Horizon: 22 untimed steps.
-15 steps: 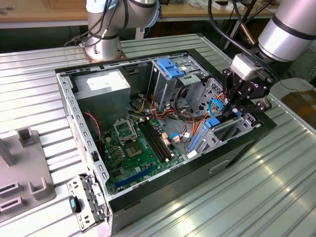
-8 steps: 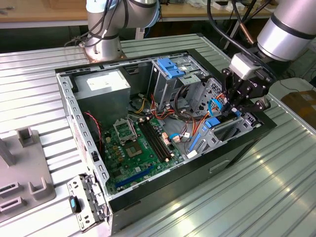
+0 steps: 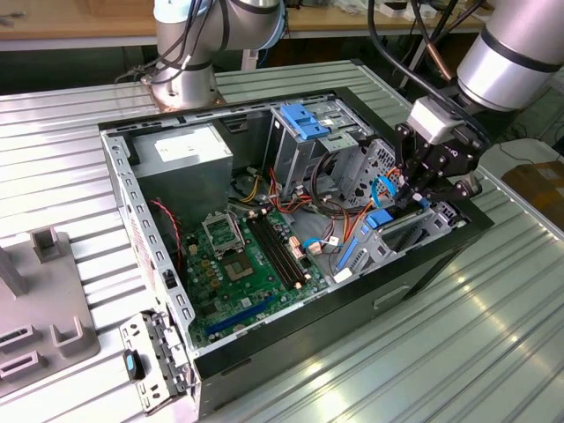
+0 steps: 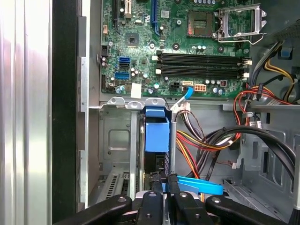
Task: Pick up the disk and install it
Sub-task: 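Insert the first disk wire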
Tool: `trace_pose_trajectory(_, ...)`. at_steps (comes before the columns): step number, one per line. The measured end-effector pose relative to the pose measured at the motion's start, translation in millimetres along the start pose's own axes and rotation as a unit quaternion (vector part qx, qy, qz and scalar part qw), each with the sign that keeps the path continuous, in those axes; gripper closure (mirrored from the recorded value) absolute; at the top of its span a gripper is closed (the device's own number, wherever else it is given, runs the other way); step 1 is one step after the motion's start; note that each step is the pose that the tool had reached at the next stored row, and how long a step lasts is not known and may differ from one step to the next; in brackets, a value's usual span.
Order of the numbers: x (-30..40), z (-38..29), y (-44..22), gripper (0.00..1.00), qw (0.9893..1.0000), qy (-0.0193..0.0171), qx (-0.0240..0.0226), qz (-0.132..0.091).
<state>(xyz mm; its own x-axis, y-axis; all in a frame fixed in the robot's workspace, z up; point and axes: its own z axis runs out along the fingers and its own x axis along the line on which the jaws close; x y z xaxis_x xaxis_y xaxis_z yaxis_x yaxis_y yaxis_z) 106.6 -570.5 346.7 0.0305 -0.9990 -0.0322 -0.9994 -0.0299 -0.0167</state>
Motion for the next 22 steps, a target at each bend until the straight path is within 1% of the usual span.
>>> trace_pose_trajectory(4,0.7,6.2,0.3,0.84,1.0000,0.0007,-0.0001,0.000)
trace_pose_trajectory(5,0.9,8.3,0.4,0.84,1.0000,0.0002,0.0000,0.000)
trace_pose_trajectory(8,0.9,8.4,0.4,0.84,1.0000,0.0004,0.0000,0.000)
trace_pose_trajectory(9,0.8,8.9,0.3,0.77,1.0000,0.0002,0.0000,0.000)
trace_pose_trajectory(10,0.8,8.9,0.4,0.77,1.0000,0.0001,0.0000,0.000)
trace_pose_trajectory(12,0.9,8.5,0.4,0.64,1.0000,0.0007,0.0000,0.000)
trace_pose_trajectory(13,0.9,8.1,0.4,0.64,1.0000,0.0008,0.0000,0.000)
trace_pose_trajectory(14,0.6,2.1,0.2,0.64,1.0000,0.0006,0.0000,0.000)
trace_pose_trajectory(15,0.3,-5.4,0.1,0.64,1.0000,0.0007,0.0002,0.000)
trace_pose_trajectory(16,-0.4,-16.6,-0.1,0.64,1.0000,0.0006,0.0011,0.000)
trace_pose_trajectory(17,-1.1,-23.7,-0.2,0.64,1.0000,0.0007,0.0023,0.000)
trace_pose_trajectory(18,-2.7,-28.7,-0.3,0.64,1.0000,0.0008,0.0042,0.000)
trace_pose_trajectory(22,-3.0,-28.8,4.2,0.64,1.0000,0.0006,0.0067,0.000)
